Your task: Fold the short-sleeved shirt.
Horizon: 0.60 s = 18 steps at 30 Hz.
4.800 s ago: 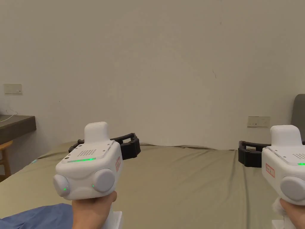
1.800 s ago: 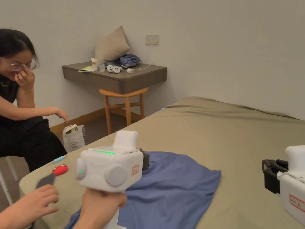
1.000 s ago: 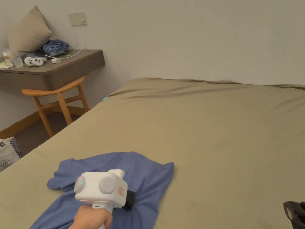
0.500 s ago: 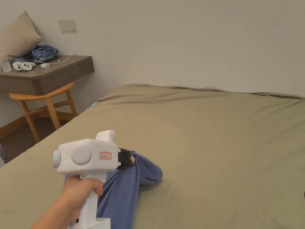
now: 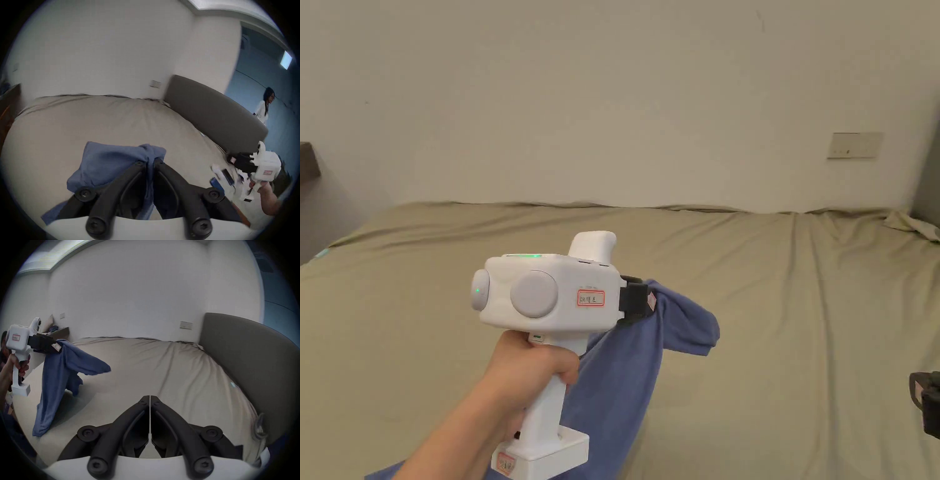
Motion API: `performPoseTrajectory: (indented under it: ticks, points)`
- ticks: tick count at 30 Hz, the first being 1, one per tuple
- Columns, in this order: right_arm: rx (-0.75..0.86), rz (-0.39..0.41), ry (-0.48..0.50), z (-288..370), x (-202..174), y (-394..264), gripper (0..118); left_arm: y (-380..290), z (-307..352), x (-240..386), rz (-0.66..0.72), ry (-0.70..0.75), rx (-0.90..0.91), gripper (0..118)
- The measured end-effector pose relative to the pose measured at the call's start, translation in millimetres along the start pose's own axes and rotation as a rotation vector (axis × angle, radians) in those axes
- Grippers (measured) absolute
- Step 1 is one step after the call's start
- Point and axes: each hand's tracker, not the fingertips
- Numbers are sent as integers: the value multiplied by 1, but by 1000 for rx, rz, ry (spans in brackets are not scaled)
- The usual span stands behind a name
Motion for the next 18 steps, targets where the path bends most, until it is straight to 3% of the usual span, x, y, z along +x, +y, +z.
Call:
performPoseTrajectory:
  ticks: [7,11,12,13,15,18]
  points:
    - [-27,-57,-107,37,60,-27,4,-39,-102,124,-87,-228,-177,4]
    - [-55,-91,-127,40,78,-47,4,-79,-145,162,-94,-228,-282,7]
    - [-62,-93,-128,41,80,-52,4,-87,-153,163,-83,-206,-308,15]
    - [-68,-94,-128,41,80,-55,4,-97,-157,162,-43,-191,-328,31]
    - [-76,-96,-122,39,79,-58,4,-97,-161,147,46,-160,-352,94]
    - [-79,-89,-90,35,71,-56,4,-83,-132,112,161,-133,-298,92]
